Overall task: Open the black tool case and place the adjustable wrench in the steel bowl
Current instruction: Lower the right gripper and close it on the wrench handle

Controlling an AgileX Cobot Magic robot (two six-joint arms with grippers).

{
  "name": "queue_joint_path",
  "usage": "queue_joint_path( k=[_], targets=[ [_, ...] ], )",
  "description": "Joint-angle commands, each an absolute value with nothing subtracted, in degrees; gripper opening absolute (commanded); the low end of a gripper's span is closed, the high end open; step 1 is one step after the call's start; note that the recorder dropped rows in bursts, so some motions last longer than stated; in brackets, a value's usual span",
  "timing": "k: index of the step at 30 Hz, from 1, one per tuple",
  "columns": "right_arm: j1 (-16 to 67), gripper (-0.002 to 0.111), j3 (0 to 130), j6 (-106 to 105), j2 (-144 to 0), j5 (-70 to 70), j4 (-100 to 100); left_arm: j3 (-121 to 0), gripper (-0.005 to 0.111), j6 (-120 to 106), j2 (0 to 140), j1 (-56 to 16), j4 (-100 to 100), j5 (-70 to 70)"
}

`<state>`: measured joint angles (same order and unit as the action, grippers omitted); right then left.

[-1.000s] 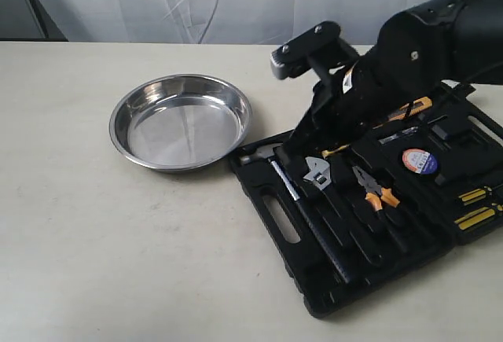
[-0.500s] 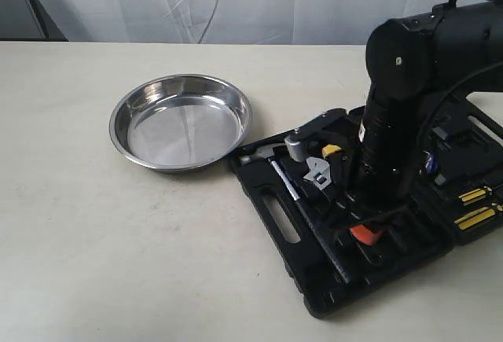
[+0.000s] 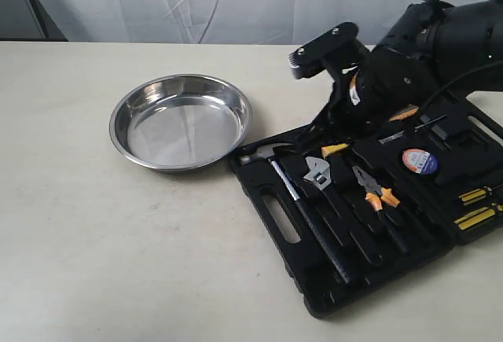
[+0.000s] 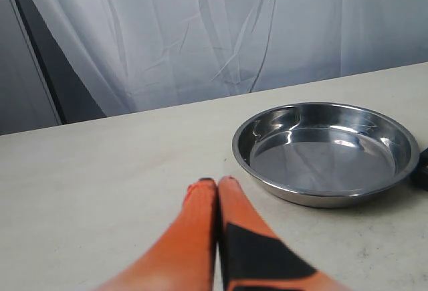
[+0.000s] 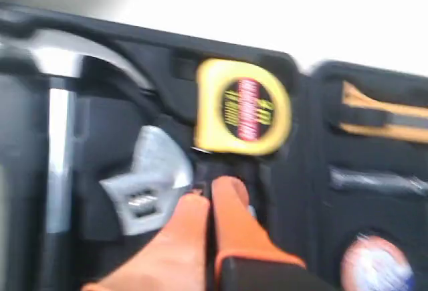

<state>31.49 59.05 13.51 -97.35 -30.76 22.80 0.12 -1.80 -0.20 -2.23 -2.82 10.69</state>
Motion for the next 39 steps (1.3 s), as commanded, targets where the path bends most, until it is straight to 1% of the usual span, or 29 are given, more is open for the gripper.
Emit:
queue_joint_path(
  k=[1, 2, 3, 4, 6, 7, 8, 10, 11, 13, 14, 16, 18, 33, 39],
  targets=[
    [31.61, 0.0, 59.19, -27.83, -97.4, -33.55, -14.82, 0.0, 0.0, -1.72, 0.0, -2.44, -2.67, 10.39],
    [31.61, -0.001, 59.32, -34.41, -97.69, -38.78, -17.48, 0.0, 0.0, -1.72, 0.0, -2.44, -2.67, 10.39],
    [31.32, -0.001, 59.32, -35.35, -98.8, -45.22, -16.82, 0.0, 0.0, -1.72, 0.0, -2.44, -2.67, 10.27],
    [31.32, -0.001, 59.32, -32.14, -99.26, -45.26, -13.73, 0.0, 0.0, -1.72, 0.0, -2.44, -2.67, 10.27],
    [31.32, -0.001, 59.32, -16.36, -100.69, -39.68, -3.91, 0.0, 0.0, -1.72, 0.0, -2.44, -2.67, 10.27],
    [31.32, -0.001, 59.32, -4.26, -101.28, -37.7, 2.06, 0.0, 0.0, -1.72, 0.0, -2.44, -2.67, 10.27],
    [31.32, -0.001, 59.32, 2.35, -101.81, -37.24, 4.06, 0.0, 0.0, -1.72, 0.0, -2.44, -2.67, 10.27],
    [31.32, 0.0, 59.32, 4.71, -102.72, -37.14, 4.62, 0.0, 0.0, -1.72, 0.0, -2.44, -2.67, 10.27],
    [31.32, 0.003, 59.32, 4.71, -103.2, -37.14, 4.62, 0.0, 0.0, -1.72, 0.0, -2.44, -2.67, 10.27],
    [31.32, 0.02, 59.32, 4.71, -104.34, -36.64, 4.62, 0.0, 0.0, -1.72, 0.0, -2.44, -2.67, 10.27],
    [31.32, 0.033, 59.32, 4.71, -104.95, -36.21, 4.62, 0.0, 0.0, -1.72, 0.0, -2.44, -2.67, 10.27],
    [31.32, 0.048, 59.21, 4.71, -105.32, -35.42, 4.62, 0.0, 0.0, -1.72, 0.0, -2.44, -2.67, 10.27],
    [31.32, 0.053, 59.21, 5.36, -105.57, -35.45, 4.62, 0.0, 0.0, -1.72, 0.0, -2.44, -2.67, 10.27],
    [31.32, 0.053, 59.12, 9.09, -105.72, -34.7, 8.52, 0.0, 0.0, -1.72, 0.0, -2.44, -2.67, 10.39],
    [31.32, 0.053, 59.12, 9.09, -112.01, -34.76, 8.52, 0.0, 0.0, -1.72, 0.0, -2.44, -2.67, 10.39]
  ],
)
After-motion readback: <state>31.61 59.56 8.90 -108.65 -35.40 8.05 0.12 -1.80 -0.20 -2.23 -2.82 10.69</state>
